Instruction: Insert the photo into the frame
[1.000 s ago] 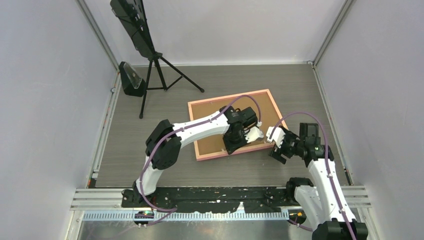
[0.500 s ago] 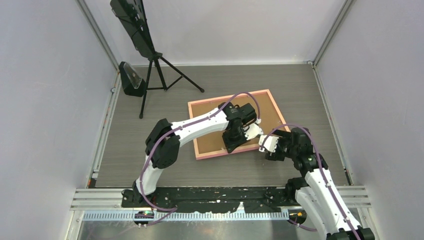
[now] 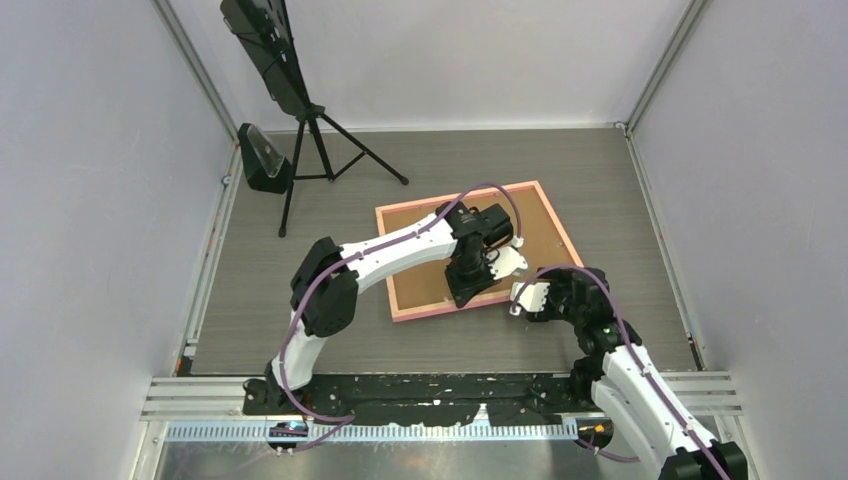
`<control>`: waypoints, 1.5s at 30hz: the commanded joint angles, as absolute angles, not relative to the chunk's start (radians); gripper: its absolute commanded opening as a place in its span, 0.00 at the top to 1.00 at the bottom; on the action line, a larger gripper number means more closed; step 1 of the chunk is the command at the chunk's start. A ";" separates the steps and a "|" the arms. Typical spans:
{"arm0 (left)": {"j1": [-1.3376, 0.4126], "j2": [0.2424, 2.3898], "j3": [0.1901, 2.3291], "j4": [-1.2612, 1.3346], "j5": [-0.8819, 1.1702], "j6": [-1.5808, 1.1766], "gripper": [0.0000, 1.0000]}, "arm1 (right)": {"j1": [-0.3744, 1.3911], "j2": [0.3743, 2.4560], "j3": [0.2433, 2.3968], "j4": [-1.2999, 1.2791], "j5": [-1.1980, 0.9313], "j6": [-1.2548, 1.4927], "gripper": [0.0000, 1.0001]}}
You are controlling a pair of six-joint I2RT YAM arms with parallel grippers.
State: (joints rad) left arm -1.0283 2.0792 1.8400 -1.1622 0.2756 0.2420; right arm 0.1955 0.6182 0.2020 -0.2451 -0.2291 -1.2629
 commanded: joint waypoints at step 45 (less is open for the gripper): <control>-0.927 1.535 1.922 -0.974 -0.128 0.340 0.00 | 0.211 0.771 1.031 -0.883 -0.391 -1.069 0.95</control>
State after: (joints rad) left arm -0.9333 1.5894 1.8896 -1.0050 -0.1005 0.3229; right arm 0.2138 0.7506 0.9070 -0.8207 -0.3161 -1.1923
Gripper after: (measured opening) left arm 0.995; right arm 0.356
